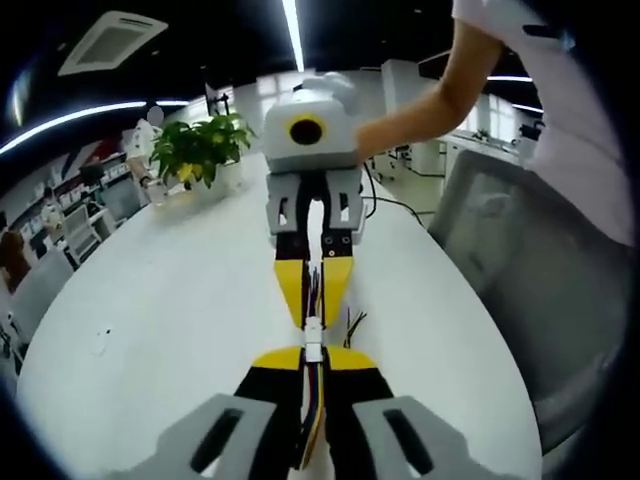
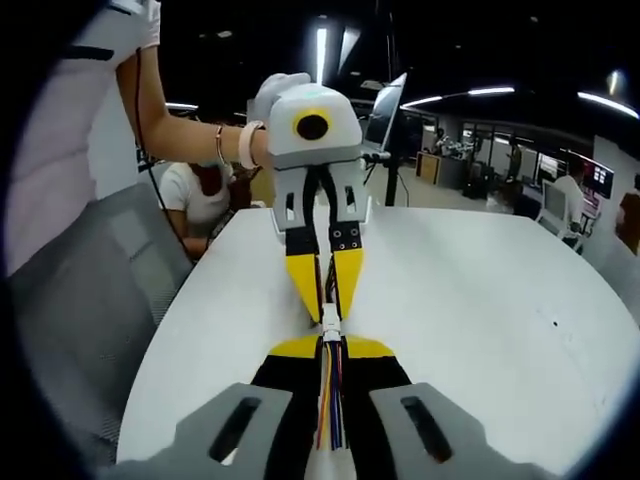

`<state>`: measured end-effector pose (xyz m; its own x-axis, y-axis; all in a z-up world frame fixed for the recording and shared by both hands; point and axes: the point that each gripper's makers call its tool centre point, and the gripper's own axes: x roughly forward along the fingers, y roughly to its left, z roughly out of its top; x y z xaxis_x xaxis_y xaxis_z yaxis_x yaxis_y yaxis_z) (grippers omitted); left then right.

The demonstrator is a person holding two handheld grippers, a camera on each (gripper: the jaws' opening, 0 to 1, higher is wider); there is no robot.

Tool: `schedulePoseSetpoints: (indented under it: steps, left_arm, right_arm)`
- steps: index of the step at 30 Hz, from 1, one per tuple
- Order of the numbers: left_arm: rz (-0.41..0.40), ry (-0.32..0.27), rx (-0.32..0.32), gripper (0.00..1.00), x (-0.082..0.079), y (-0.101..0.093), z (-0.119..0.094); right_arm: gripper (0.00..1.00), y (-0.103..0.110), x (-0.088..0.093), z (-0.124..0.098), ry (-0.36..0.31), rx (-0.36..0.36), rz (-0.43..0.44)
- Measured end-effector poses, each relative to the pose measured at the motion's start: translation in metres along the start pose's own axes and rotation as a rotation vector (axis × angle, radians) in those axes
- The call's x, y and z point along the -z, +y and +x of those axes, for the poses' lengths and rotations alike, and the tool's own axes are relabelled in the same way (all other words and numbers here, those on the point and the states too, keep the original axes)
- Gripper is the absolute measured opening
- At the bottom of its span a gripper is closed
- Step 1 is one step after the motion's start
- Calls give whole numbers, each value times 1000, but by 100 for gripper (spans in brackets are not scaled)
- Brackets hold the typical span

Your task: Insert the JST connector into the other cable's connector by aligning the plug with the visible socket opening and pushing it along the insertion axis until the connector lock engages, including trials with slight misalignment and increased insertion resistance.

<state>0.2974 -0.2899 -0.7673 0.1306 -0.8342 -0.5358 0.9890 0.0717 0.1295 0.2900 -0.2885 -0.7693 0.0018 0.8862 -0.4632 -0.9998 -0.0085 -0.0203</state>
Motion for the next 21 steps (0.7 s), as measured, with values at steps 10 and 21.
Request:
schedulePoseSetpoints:
  steps: [10,21]
  left_arm:
    - [4,3,-25,0,-1,9,-3]
    - [4,-3,-45,0,2,19,-3]
  right_arm:
    - [3,-6,-6,1,-4,10,-11]
    - [3,-17,-5,3,-6,19,-25]
